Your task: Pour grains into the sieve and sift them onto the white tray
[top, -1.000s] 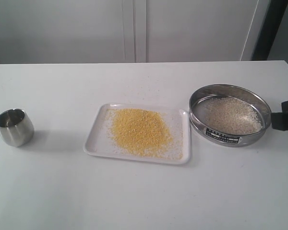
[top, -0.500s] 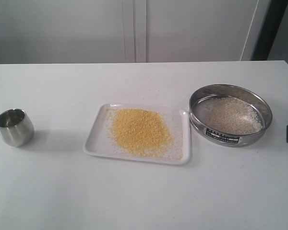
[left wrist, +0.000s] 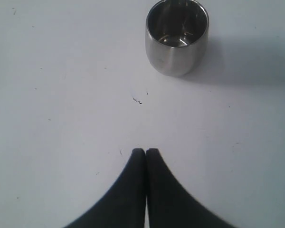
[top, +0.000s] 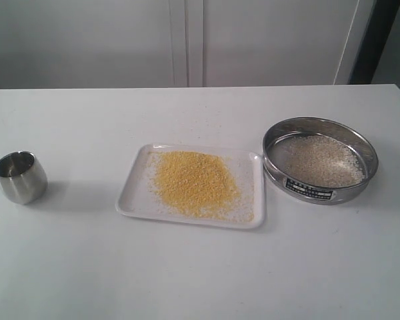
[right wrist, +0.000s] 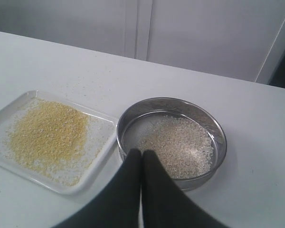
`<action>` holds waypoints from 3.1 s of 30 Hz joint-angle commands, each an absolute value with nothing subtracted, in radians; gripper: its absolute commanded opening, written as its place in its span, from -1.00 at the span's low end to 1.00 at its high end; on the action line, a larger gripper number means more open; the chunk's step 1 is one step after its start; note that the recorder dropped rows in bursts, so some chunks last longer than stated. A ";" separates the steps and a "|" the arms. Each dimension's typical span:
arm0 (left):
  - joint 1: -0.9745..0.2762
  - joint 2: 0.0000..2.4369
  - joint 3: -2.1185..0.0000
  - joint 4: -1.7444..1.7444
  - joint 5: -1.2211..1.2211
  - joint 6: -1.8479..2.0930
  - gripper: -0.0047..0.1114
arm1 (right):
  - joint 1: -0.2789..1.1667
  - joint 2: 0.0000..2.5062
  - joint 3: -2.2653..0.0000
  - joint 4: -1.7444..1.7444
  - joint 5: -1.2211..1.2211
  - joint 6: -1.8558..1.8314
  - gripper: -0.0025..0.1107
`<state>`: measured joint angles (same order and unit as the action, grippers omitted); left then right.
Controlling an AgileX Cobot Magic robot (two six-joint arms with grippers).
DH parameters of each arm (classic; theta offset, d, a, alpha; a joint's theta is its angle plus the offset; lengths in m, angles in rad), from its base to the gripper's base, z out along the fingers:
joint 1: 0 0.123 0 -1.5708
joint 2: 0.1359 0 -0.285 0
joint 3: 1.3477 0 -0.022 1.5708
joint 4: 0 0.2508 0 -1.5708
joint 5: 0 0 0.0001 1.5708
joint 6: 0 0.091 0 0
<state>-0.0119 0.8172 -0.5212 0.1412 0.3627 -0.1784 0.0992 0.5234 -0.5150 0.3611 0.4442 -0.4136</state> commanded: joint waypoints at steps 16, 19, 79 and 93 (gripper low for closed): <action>-0.013 0.798 -0.513 0.134 0.367 -0.180 -0.92 | 0.100 0.519 -0.510 0.366 0.440 -0.414 -0.96; -0.013 0.759 -0.513 0.134 0.367 -0.180 -0.92 | 0.100 0.519 -0.510 0.366 0.440 -0.414 -0.96; -0.013 0.000 0.000 0.000 0.307 -0.044 -0.92 | 0.100 0.519 -0.510 0.366 0.439 -0.414 -0.96; -0.013 0.000 0.000 0.000 0.307 -0.046 -0.92 | 0.100 0.519 -0.510 0.369 0.437 -0.414 -0.96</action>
